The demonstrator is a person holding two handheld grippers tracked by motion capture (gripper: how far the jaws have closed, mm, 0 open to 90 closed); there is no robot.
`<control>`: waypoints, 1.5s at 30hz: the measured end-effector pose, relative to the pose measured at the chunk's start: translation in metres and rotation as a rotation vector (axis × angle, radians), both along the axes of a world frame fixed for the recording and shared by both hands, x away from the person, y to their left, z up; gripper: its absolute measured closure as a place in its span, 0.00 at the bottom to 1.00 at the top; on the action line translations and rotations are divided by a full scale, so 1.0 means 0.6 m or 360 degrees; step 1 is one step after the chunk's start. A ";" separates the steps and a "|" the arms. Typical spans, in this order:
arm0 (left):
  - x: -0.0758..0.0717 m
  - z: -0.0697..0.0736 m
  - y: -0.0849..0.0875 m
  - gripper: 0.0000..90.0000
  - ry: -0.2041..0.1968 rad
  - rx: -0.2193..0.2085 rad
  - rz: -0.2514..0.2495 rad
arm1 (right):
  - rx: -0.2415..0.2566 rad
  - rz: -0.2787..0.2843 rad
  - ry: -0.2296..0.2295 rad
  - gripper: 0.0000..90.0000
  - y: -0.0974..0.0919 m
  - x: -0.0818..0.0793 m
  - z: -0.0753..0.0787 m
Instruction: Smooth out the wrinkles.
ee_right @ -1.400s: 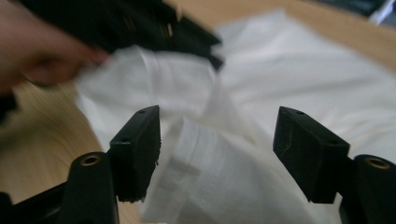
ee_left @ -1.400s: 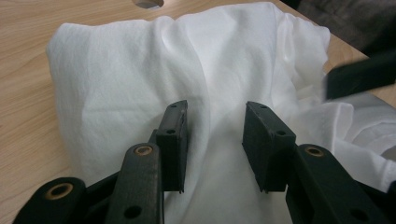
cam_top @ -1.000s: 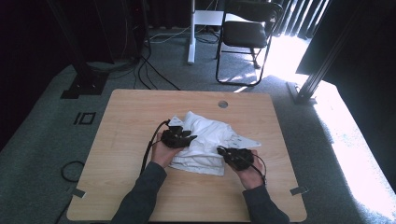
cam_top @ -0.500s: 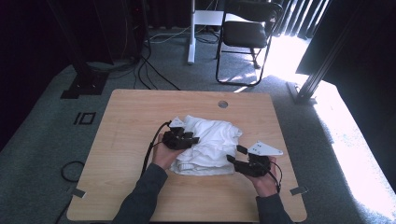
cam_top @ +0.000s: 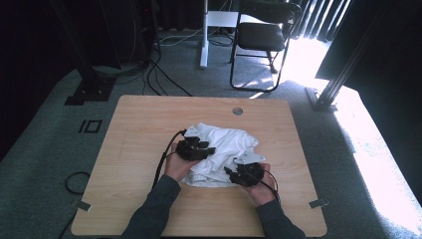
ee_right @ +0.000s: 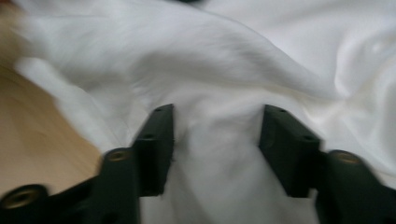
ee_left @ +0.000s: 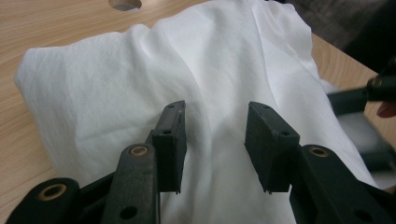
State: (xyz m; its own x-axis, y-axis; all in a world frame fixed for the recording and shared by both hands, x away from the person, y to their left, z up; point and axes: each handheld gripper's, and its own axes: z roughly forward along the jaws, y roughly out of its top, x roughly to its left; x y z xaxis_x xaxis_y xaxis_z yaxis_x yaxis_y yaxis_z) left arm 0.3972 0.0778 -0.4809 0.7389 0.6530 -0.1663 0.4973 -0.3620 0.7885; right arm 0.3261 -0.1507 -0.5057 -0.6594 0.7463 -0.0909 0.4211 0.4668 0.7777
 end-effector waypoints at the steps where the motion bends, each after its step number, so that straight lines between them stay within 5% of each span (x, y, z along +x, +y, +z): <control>1: 0.000 0.000 0.000 0.66 0.0003 0.0005 -0.0004 | -0.0008 -0.0011 0.0004 0.78 -0.003 0.001 -0.001; 2: 0.000 -0.001 0.000 0.66 -0.0002 0.0009 -0.0002 | 0.0046 -0.0012 0.0023 0.87 -0.010 0.000 0.004; 5: 0.001 -0.002 0.003 0.66 0.0000 0.0008 0.0009 | 0.0151 -0.0026 -0.0029 0.93 -0.039 -0.012 0.028; 8: 0.000 -0.003 0.006 0.65 0.0002 0.0006 0.0018 | 0.0165 -0.0067 -0.0077 0.98 -0.073 -0.025 0.046; 11: 0.000 -0.004 0.010 0.65 0.0004 0.0009 0.0024 | 0.0144 -0.0092 -0.0042 0.99 -0.110 -0.033 0.046; 13: 0.001 -0.002 0.015 0.64 0.0004 -0.0016 0.0034 | 0.0113 -0.0115 0.0065 0.98 -0.130 -0.031 0.029; 16: 0.002 0.005 0.022 0.64 -0.0019 -0.0037 0.0055 | 0.0111 -0.0141 0.0164 0.81 -0.145 -0.021 0.013; 18: 0.005 0.010 0.025 0.64 -0.0028 -0.0037 0.0067 | 0.0256 -0.0212 0.0116 0.63 -0.154 -0.012 0.019; 20: 0.010 0.013 0.026 0.64 -0.0041 -0.0035 0.0086 | 0.0364 -0.0286 0.0061 0.62 -0.155 0.002 0.030; 25: 0.013 0.011 0.012 0.64 -0.0032 -0.0029 0.0064 | 0.0431 -0.0383 -0.0016 0.58 -0.126 0.051 0.049; 28: 0.010 0.001 -0.004 0.63 -0.0021 0.0006 0.0039 | 0.0327 -0.0428 0.0006 0.53 -0.099 0.090 0.046; 30: 0.007 -0.006 -0.013 0.62 -0.0020 0.0039 0.0027 | 0.0230 -0.0436 0.0077 0.79 -0.094 0.112 0.032; 32: 0.005 -0.009 -0.017 0.61 -0.0025 0.0065 0.0013 | 0.0185 -0.0485 0.0091 0.92 -0.104 0.121 0.025; 36: 0.007 -0.018 -0.019 0.61 -0.0001 0.0039 -0.0004 | 0.0325 -0.0647 0.0071 0.95 -0.155 0.117 0.024; 37: 0.007 -0.019 -0.019 0.61 -0.0002 0.0045 -0.0007 | 0.0307 -0.0682 0.0083 0.94 -0.162 0.119 0.017; 39: 0.006 -0.022 -0.020 0.60 -0.0010 0.0055 0.0014 | 0.0217 -0.0738 0.0169 0.76 -0.169 0.131 -0.008; 41: 0.005 -0.021 -0.014 0.59 -0.0004 0.0021 0.0019 | 0.0159 -0.0836 0.0236 0.71 -0.179 0.135 -0.032; 43: 0.002 -0.013 -0.006 0.59 -0.0027 0.0004 0.0031 | 0.0248 -0.0882 0.0238 0.63 -0.189 0.123 -0.033; 45: 0.002 -0.006 0.000 0.59 -0.0049 -0.0021 0.0044 | 0.0340 -0.0815 0.0141 0.57 -0.186 0.100 -0.010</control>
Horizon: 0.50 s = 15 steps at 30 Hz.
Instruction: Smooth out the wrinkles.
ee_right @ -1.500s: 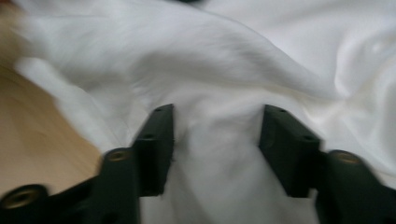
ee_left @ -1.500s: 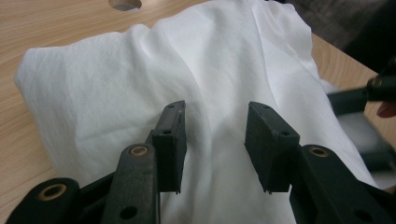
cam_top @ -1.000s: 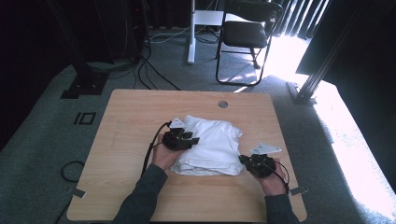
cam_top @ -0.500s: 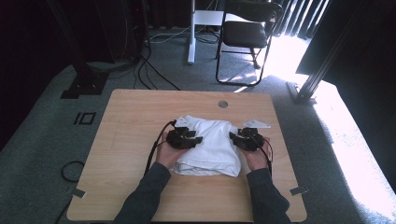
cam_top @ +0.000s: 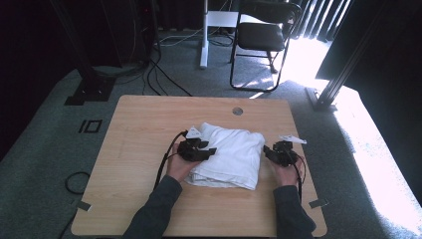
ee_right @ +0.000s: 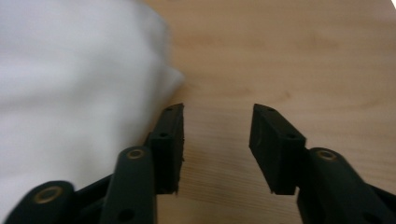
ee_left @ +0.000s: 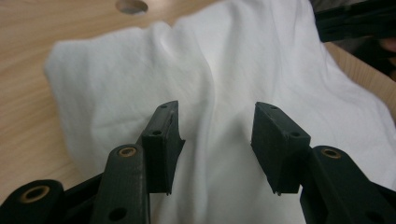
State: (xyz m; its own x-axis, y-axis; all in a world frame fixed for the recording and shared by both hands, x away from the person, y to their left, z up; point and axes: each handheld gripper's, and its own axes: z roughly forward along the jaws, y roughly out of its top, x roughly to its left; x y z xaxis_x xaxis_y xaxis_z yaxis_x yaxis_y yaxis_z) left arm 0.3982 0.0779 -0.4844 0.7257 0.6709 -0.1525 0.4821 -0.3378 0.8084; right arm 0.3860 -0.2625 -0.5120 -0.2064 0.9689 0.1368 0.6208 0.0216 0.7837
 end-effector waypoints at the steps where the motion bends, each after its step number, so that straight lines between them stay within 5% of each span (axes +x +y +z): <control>1: 0.000 0.004 0.004 0.59 -0.0011 -0.0015 0.0016 | 0.0025 0.0047 -0.0068 0.55 0.005 -0.013 0.015; 3: -0.001 0.010 0.013 0.59 -0.0035 -0.0033 0.0044 | 0.0100 0.0195 -0.0167 0.53 0.021 -0.037 0.041; 5: 0.000 0.015 0.022 0.59 -0.0052 -0.0051 0.0066 | 0.0041 0.0286 -0.0270 0.53 0.045 -0.055 0.058; 7: 0.001 0.017 0.028 0.59 -0.0062 -0.0064 0.0092 | 0.0078 0.0406 -0.0287 0.50 0.063 -0.061 0.060; 11: 0.013 0.019 0.030 0.59 -0.0060 -0.0084 0.0133 | -0.0102 0.0510 -0.0145 0.54 0.099 -0.043 0.018; 15: 0.018 0.004 0.017 0.59 -0.0024 -0.0027 0.0112 | -0.0151 0.0365 0.0041 0.61 0.083 -0.019 -0.026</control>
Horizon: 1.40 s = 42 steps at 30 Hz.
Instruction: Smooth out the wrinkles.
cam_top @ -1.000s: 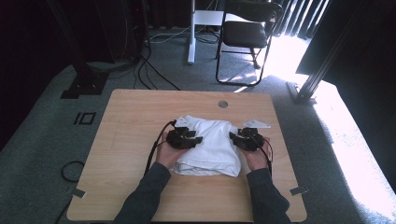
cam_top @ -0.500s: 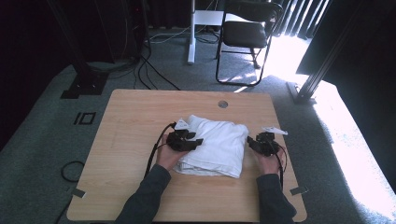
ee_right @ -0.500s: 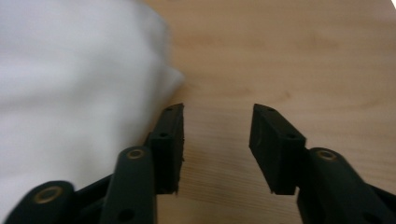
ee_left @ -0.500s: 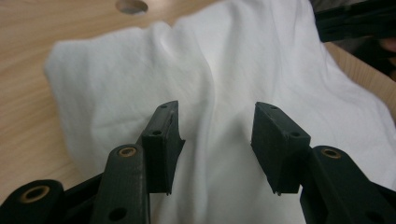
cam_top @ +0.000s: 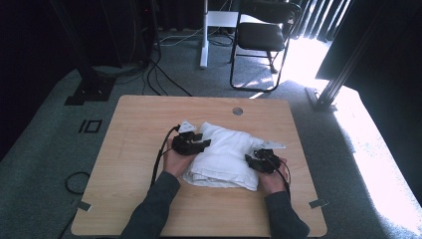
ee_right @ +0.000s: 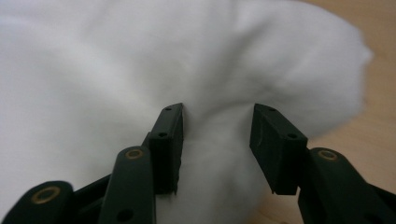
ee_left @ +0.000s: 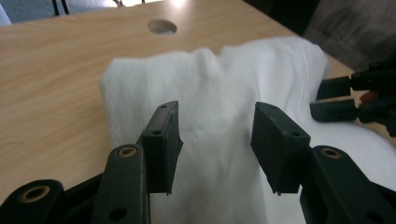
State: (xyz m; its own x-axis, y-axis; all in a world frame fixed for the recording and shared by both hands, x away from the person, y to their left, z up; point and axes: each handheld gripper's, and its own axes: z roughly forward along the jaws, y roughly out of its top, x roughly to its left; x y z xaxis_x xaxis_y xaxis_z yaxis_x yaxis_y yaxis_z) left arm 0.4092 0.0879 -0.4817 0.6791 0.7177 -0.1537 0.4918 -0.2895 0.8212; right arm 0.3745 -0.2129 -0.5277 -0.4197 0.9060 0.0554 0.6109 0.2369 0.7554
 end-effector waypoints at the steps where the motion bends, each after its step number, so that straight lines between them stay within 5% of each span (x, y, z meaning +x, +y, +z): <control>1: 0.000 -0.007 -0.003 0.59 0.0012 0.0021 -0.0009 | -0.0019 -0.0048 0.0032 0.61 -0.010 0.002 -0.010; 4: 0.000 -0.017 0.001 0.59 0.0030 0.0018 0.0001 | -0.0111 -0.0113 0.0106 0.59 -0.026 -0.002 -0.023; 5: -0.003 -0.015 0.009 0.59 0.0030 -0.0015 0.0021 | -0.0154 -0.0138 0.0096 0.58 -0.028 -0.005 -0.021; 7: -0.006 -0.008 0.016 0.59 0.0012 -0.0039 0.0034 | -0.0083 -0.0142 -0.0006 0.53 -0.035 -0.020 0.001; 10: -0.009 0.006 0.023 0.59 -0.0046 -0.0046 0.0060 | 0.0002 -0.0019 -0.0236 0.48 -0.023 -0.045 0.045; 13: -0.011 0.010 0.024 0.59 -0.0038 -0.0078 0.0049 | 0.0130 0.0194 -0.0299 0.42 0.007 -0.048 0.074; 16: -0.021 -0.005 0.013 0.59 -0.0006 -0.0032 -0.0012 | 0.0029 0.0269 -0.0230 0.39 0.032 -0.029 0.053; 19: -0.032 -0.031 0.001 0.59 0.0024 0.0012 -0.0067 | -0.0063 0.0256 -0.0083 0.40 0.031 -0.017 0.008; 24: -0.045 -0.066 0.006 0.58 0.0019 -0.0096 -0.0067 | -0.0125 0.0146 0.0009 0.45 0.006 -0.015 -0.025; 26: -0.047 -0.070 0.008 0.58 0.0027 -0.0115 -0.0062 | -0.0097 0.0136 0.0031 0.45 0.002 -0.011 -0.030; 27: -0.053 -0.075 0.016 0.58 0.0027 -0.0177 -0.0055 | -0.0073 0.0133 0.0044 0.45 0.002 -0.009 -0.033; 33: -0.063 -0.041 0.039 0.57 -0.0064 -0.0271 -0.0014 | -0.0093 0.0126 0.0054 0.50 0.023 0.013 -0.035; 35: -0.061 -0.043 0.033 0.57 -0.0013 -0.0160 -0.0007 | -0.0058 0.0123 0.0073 0.51 0.031 0.022 -0.036; 37: -0.061 -0.056 0.026 0.56 -0.0037 -0.0009 -0.0001 | -0.0023 0.0134 0.0089 0.52 0.042 0.029 -0.037; 42: -0.037 -0.066 0.050 0.56 -0.0019 -0.0036 0.0083 | 0.0005 0.0142 0.0088 0.52 0.064 0.040 -0.038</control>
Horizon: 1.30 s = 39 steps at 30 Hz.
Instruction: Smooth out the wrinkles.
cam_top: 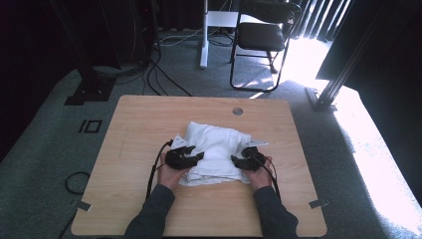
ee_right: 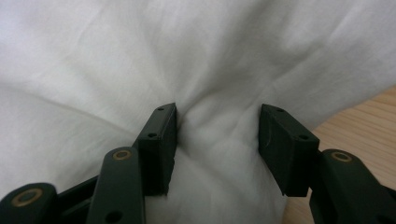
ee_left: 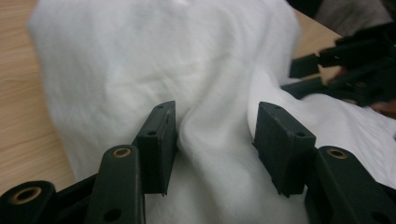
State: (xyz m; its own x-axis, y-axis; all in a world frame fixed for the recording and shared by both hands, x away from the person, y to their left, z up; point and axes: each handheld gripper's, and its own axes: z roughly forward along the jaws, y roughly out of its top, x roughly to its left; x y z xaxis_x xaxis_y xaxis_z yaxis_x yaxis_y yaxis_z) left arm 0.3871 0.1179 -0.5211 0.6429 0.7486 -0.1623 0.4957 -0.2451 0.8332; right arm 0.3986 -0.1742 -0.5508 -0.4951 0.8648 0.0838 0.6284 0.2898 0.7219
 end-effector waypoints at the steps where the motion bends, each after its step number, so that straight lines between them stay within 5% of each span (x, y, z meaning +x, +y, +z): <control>1: 0.006 0.000 0.005 0.56 -0.0003 0.0011 0.0008 | 0.0028 -0.0001 0.0004 0.52 0.005 0.003 -0.002; 8: 0.030 -0.004 0.025 0.56 -0.0036 0.0079 0.0074 | 0.0052 0.0003 0.0001 0.52 0.033 0.031 -0.003; 15: 0.032 -0.017 0.033 0.56 -0.0033 0.0067 0.0129 | 0.0057 0.0022 -0.0004 0.52 0.047 0.056 -0.003; 21: 0.015 0.014 0.046 0.52 -0.0096 0.0035 0.0125 | 0.0074 -0.0002 -0.0010 0.45 0.039 0.054 0.001; 30: -0.022 0.060 0.106 0.51 -0.0155 -0.0012 0.0193 | 0.0231 -0.0049 -0.0231 0.37 -0.017 0.002 0.058; 39: -0.036 0.047 0.133 0.51 -0.0120 0.0007 0.0285 | 0.0168 -0.0115 -0.0205 0.36 -0.084 -0.049 0.036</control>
